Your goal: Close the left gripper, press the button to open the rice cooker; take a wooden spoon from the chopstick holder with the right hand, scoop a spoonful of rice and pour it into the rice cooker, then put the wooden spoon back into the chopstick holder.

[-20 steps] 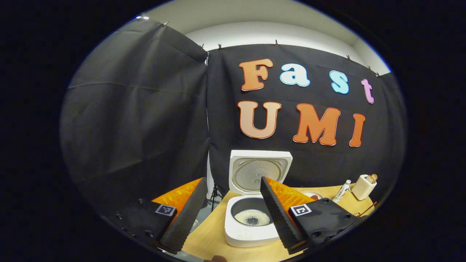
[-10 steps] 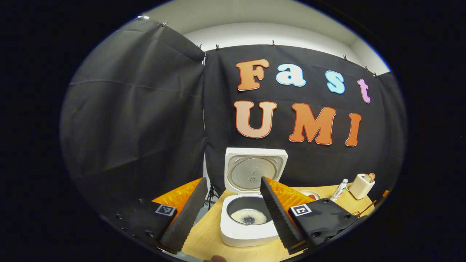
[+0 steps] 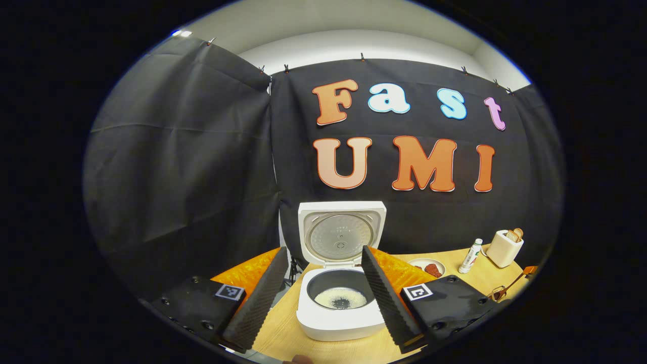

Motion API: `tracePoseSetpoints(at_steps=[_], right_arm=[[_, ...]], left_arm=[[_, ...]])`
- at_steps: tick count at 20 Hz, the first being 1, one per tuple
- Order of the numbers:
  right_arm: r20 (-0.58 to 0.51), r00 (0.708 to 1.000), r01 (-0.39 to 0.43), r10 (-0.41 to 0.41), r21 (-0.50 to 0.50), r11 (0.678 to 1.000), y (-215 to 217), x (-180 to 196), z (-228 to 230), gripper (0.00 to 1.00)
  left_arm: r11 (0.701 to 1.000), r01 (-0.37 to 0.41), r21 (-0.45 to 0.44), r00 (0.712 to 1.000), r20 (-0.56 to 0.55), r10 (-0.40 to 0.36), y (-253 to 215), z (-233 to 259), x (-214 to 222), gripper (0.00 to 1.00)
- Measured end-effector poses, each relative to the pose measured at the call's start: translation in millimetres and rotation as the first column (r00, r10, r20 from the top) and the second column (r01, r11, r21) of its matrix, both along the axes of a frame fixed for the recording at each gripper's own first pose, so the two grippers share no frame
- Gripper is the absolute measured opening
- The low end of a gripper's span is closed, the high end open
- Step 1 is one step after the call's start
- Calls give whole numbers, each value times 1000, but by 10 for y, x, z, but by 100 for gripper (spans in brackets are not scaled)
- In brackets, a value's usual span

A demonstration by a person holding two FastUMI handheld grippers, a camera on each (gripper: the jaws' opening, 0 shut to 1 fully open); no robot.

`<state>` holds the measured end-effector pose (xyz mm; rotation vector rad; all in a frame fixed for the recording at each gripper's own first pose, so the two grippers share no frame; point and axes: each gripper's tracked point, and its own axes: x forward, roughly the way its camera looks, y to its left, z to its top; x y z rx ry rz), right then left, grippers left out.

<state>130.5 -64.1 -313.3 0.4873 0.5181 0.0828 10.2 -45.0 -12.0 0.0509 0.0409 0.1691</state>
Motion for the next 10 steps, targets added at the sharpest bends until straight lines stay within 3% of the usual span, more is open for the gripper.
tracePoseSetpoints(at_steps=[5, 9, 10], right_arm=[[-26, 998, -58, 59, 51, 997, 229, 138, -92, 72], [-47, 993, -102, 106, 88, 991, 410, 185, -126, 44], [-42, 992, -113, 116, 70, 991, 428, 186, -142, 32]], left_arm=[[1000, 12, -8, 1000, -14, -12, -149, -64, -29, 98], [999, -8, -42, 999, -40, 7, -66, -154, -62, 98], [999, -16, -46, 999, -46, 14, -25, -168, -76, 98]])
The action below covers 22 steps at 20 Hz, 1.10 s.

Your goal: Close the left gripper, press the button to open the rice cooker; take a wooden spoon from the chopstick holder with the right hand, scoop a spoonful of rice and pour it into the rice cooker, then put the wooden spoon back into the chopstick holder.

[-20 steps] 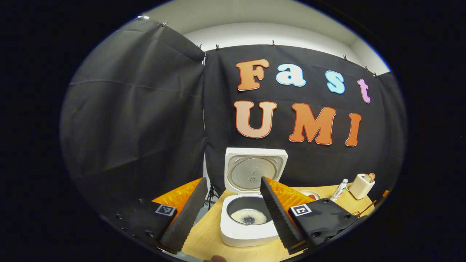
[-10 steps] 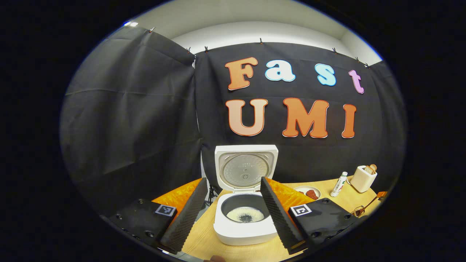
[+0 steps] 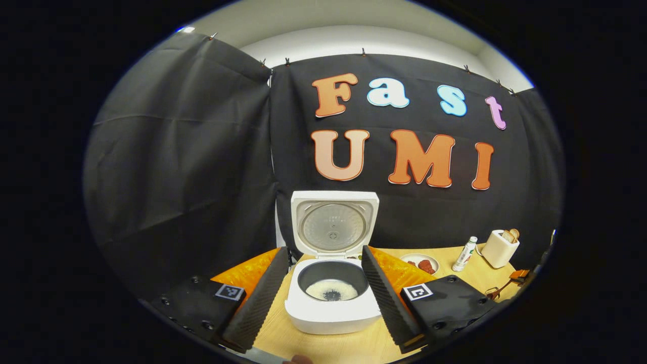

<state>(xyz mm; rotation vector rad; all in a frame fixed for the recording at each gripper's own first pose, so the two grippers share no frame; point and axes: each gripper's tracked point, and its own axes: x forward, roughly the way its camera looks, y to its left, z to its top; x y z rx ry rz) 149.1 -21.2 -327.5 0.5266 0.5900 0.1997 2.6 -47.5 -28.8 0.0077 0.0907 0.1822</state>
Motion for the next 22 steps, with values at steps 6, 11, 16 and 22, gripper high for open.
tracePoseSetpoints(at_steps=[6, 11, 16, 22], right_arm=[[2, 999, -45, 46, -63, 997, 36, -22, 52, 19], [70, 998, 11, -7, -62, 998, -24, 38, 340, 10], [192, 981, 18, 12, -152, 988, 52, 19, 928, 10], [286, 952, -61, 111, -180, 982, 678, -248, 1492, 10]], left_arm=[[999, -23, -48, 999, -25, 21, 110, -115, -28, 98], [998, -24, -62, 1000, -21, 23, 203, -102, -40, 98], [996, -20, -82, 1000, -7, 19, 336, -78, -1, 98], [993, 0, -114, 999, -34, -4, 529, -201, 31, 98]])
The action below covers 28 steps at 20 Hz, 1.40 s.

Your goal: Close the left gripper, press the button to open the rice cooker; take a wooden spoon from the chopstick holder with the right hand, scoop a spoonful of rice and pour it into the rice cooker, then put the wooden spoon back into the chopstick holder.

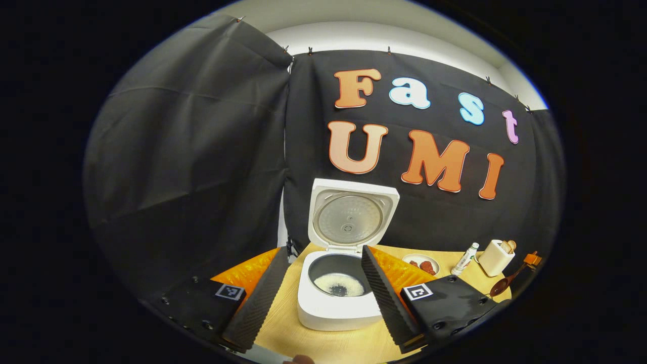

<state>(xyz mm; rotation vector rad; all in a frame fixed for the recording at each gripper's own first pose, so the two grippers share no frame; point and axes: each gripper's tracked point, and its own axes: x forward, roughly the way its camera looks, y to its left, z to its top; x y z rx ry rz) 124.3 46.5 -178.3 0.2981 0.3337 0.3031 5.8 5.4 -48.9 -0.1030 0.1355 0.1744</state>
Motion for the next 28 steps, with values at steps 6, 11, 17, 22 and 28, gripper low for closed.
tracePoseSetpoints(at_steps=[6, 11, 17, 22, 28], right_arm=[[85, 985, -140, 152, -133, 981, 928, -323, 75, 10], [69, 959, -245, 276, -294, 924, 1585, -608, -333, 10], [43, 935, -269, 351, -560, 784, 1851, -691, -817, 10], [-29, 949, -272, 315, -583, 766, 1757, -741, -1210, 10], [-67, 960, -268, 272, -495, 826, 1792, -762, -1392, 10]], left_arm=[[1000, 12, -14, 1000, -14, -12, 299, -54, 30, 98], [1000, 8, 24, 1000, -1, -8, 562, 45, 85, 98], [997, -3, 73, 1000, -6, 3, 854, -2, 179, 98], [996, 7, 91, 1000, -20, -5, 938, -140, 235, 98], [993, 21, 117, 999, -35, -17, 967, -197, 325, 98]])
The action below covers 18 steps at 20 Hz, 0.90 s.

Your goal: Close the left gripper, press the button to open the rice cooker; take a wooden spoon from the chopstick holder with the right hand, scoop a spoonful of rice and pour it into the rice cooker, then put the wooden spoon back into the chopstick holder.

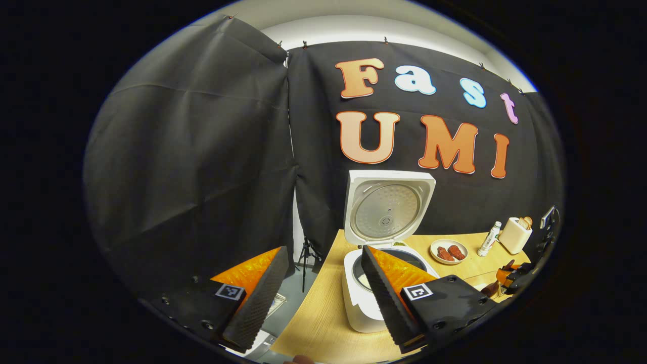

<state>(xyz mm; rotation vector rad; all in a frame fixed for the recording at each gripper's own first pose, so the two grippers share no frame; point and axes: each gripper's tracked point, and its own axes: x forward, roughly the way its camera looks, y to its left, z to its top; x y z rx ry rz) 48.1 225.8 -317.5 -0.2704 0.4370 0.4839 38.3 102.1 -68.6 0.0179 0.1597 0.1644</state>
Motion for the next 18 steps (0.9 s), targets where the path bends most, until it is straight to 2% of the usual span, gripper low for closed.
tracePoseSetpoints(at_steps=[4, 6, 8, 14, 16, 18], right_arm=[[-103, 993, 68, -53, 154, 986, 109, -94, -100, 10], [-149, 985, 124, -90, 238, 963, 115, -94, -118, 10], [-202, 971, 188, -125, 330, 925, 83, -72, -119, 10], [-365, 908, 381, -205, 520, 764, -109, 30, -169, 10], [-427, 876, 453, -223, 571, 684, -238, 43, -216, 10], [-491, 841, 521, -228, 620, 587, -328, 66, -252, 10]], left_arm=[[1000, 5, -4, 1000, -8, -5, 14, -51, 32, 98], [1000, 4, -3, 1000, -12, -4, 22, -75, 54, 98], [1000, 6, -4, 1000, -16, -6, 20, -101, 68, 98], [1000, 23, -17, 999, -32, -24, -55, -172, 107, 98], [999, 29, -22, 999, -33, -29, -91, -180, 133, 98], [999, 32, -21, 999, -33, -33, -117, -175, 123, 98]])
